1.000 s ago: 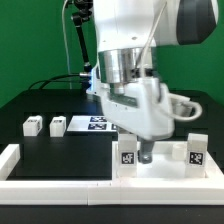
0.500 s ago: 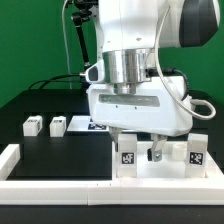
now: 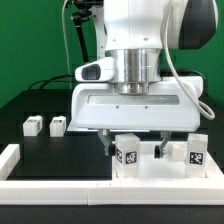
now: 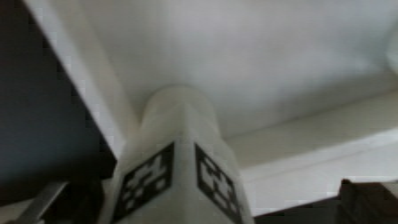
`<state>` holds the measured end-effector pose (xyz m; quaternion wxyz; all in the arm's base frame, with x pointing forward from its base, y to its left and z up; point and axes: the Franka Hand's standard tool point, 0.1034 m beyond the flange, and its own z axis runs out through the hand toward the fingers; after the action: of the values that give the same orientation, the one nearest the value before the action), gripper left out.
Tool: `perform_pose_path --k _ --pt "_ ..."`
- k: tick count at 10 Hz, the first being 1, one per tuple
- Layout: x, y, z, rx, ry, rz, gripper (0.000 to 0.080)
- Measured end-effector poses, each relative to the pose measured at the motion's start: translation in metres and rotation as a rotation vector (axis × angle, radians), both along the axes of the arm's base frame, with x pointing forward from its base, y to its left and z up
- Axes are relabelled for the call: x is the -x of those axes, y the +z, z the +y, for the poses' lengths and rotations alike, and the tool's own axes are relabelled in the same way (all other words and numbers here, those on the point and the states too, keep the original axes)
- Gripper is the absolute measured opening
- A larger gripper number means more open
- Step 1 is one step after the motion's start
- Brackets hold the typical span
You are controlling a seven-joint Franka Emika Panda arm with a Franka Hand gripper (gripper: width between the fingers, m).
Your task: Assemble square table
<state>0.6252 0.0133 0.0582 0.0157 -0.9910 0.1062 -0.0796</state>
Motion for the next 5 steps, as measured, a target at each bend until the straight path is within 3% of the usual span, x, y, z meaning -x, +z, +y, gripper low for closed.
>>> perform_pose_path --k 2,5 --pt "-0.0002 -0.0005 -0.0157 0.030 0.153 0.001 0.0649" --pt "-0.0015 0.0027 -0.0181 0.065 0.313 -0.004 0.0649"
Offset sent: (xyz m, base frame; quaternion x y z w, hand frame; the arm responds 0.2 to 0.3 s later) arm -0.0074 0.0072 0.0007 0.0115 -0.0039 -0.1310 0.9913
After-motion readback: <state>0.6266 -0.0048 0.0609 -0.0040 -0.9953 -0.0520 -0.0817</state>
